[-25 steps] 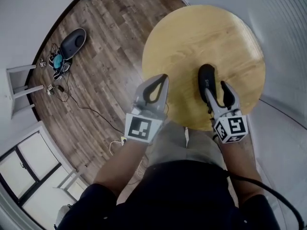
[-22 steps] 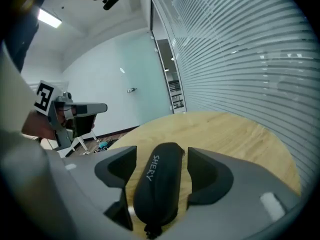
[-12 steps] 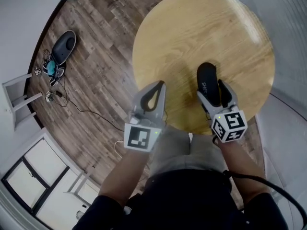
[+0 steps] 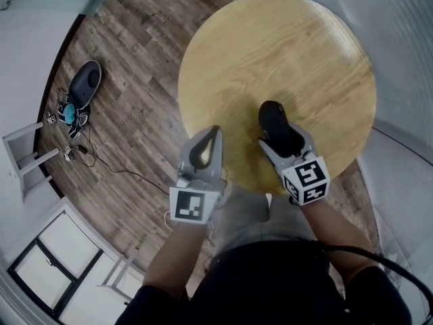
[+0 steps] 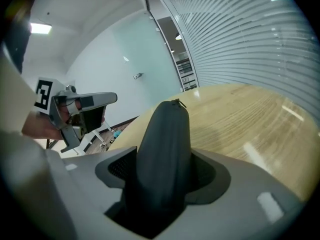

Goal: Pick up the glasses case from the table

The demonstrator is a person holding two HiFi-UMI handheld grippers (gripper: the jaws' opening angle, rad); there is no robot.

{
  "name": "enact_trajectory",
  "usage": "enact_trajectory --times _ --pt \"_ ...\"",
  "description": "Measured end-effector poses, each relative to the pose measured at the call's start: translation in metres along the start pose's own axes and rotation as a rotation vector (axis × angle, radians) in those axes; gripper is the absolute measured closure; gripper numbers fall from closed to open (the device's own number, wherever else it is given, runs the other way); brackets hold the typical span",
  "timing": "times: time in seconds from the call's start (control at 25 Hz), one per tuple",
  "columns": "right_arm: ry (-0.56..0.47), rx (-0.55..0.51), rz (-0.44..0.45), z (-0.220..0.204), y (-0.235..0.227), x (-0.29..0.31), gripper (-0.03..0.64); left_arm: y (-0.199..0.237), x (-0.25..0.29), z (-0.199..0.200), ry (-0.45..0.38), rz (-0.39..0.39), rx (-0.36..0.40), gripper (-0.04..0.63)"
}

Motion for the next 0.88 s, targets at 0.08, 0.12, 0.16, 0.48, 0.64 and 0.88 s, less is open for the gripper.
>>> enact_trajectory --times 0.08,0.12,0.16,0.48,0.64,0.88 --pt "-0.031 -0.004 -0.013 0.010 -0.004 -0.010 0.307 0.001 -0.001 0.006 -0.014 -0.002 0.015 0.592" --pt "-0.049 -0.006 -0.020 0.014 -0.005 -0.015 0.307 0.000 -0.002 0.008 -0.022 0.000 0.017 0.592" --pt "-0.068 -0.009 -0.028 0.018 -0.006 -0.021 0.307 -0.002 -0.003 0.011 -0.033 0.003 0.018 0.592" --pt "-0.239 -0.046 -0.098 0.096 -0.008 -0.109 0.307 -0.019 -0.032 0.090 -0.156 0.014 0.066 0.592" --pt "-0.324 -0.050 -0.138 0.135 -0.006 -0.172 0.307 -0.030 -0.060 0.129 -0.166 -0.003 0.133 0.592" --pt "-0.433 -0.085 -0.177 0.163 -0.010 -0.238 0.307 -0.052 -0.096 0.162 -0.201 -0.001 0.183 0.592"
Point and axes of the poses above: the fingertips, and each gripper's own axes: x forward along the fingers, y to its left, z out of its top, the point moved 8 cm from there along -x, backward along the fingers, and after that the axes turned 9 degrees about -z, right-handed, at the moved point
